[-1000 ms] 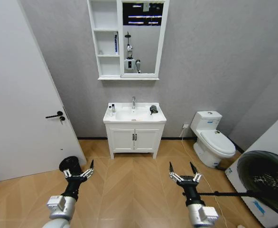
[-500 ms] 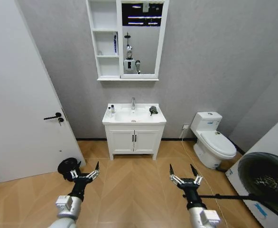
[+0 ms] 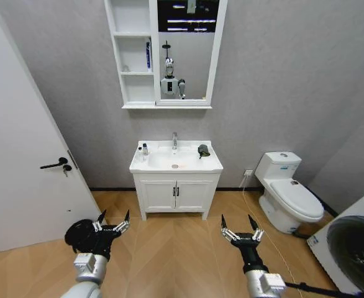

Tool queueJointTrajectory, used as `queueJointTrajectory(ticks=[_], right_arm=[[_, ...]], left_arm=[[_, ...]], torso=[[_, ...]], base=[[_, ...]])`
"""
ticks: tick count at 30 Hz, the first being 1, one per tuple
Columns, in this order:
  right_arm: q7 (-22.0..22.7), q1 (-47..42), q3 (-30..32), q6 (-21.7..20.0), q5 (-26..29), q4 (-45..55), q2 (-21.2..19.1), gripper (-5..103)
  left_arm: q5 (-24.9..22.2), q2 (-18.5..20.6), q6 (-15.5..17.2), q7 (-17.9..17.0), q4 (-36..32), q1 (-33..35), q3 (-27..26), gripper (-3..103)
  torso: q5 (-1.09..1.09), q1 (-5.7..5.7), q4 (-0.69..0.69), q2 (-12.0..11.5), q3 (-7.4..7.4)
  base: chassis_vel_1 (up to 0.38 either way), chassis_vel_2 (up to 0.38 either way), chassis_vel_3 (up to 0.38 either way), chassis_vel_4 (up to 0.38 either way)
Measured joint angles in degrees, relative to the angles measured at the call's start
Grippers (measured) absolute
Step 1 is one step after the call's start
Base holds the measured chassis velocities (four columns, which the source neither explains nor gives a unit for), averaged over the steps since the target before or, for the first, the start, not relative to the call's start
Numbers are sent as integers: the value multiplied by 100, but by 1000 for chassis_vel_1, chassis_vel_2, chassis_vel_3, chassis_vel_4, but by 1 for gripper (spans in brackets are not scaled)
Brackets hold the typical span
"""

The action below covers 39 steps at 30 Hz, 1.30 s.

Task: Move facial cleanser and shampoo from washbasin to cabinet, then wipe washbasin with towel.

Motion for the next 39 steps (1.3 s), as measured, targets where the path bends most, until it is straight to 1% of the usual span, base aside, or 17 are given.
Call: queueJointTrajectory(ticks=[2,4,8,9,12,15,16,18,19,21,23,24,25,27,28,33,39], right_arm=[[-2,31,-7,3,7,-23,-9,100],[-4,53,-12,13,14,-54,-14,100],[-6,75,-15,22,29,-78,-27,100],[-6,78,-15,23,32,-86,-31,100],[-18,92,-19,47,41,-104,-41,100],[-44,82,-20,109,32,-109,-40,100],[-51,71,-20,120,31,-110,-40,100],[-63,71,-20,142,31,-114,-43,100],[-72,73,-22,196,34,-127,-43,100],[-59,91,-29,303,13,-153,-43,100],[-39,115,-31,397,-23,-186,-40,100],[-21,131,-35,451,-31,-203,-40,100],[-1,163,-55,563,-39,-239,-37,100],[7,178,-53,610,-59,-259,-37,100],[9,193,-55,621,-76,-276,-37,100],[-40,198,-53,595,-95,-285,-76,100],[-99,248,-51,587,-54,-376,-99,100]], left_arm=[[3,-3,-4,0,14,1,-12,97],[20,-12,-5,2,44,0,-11,97],[43,-27,-7,3,54,1,-2,97],[46,-30,-7,4,59,1,6,97],[67,-34,-8,4,74,2,12,97],[78,-35,-8,5,80,5,17,97],[79,-40,-9,5,79,6,21,97],[81,-41,-9,5,81,6,23,97],[83,-39,-10,5,90,5,25,97],[85,-35,-10,7,100,4,28,97],[86,-27,-12,7,115,0,28,97],[87,-17,-12,7,147,-5,29,97],[93,7,-18,7,219,-32,27,97],[107,22,-45,8,303,-62,26,97],[122,36,-79,3,403,-98,21,97],[137,100,-168,-24,776,-230,-31,97],[162,100,-167,-50,1058,-297,-38,97]], torso=[[4,1,5,-1,1],[-3,1,-1,0,0],[3,2,2,-1,1],[-5,2,-1,0,0],[6,2,4,-1,1],[-4,-1,0,0,0],[3,-3,0,1,0],[4,0,5,0,0],[-1,0,0,0,0],[-3,-3,0,1,-1],[4,-3,1,2,-1],[3,1,4,0,1],[-2,1,-1,0,0],[-3,0,0,0,0],[5,1,4,-1,1],[-1,5,-1,-2,1],[0,-9,3,3,-2]], base=[[-377,370,354,-363],[-421,364,358,-390],[-367,369,358,-373],[-359,349,388,-358],[-363,346,357,-361],[-340,339,339,-347],[-316,352,357,-371],[-339,328,357,-371],[-339,328,346,-331],[-357,329,361,-340],[-309,362,376,-360],[-309,353,351,-360],[-335,313,364,-338],[-359,313,364,-315],[-359,284,307,-315],[-209,168,119,-75],[-25,34,-1,1]])
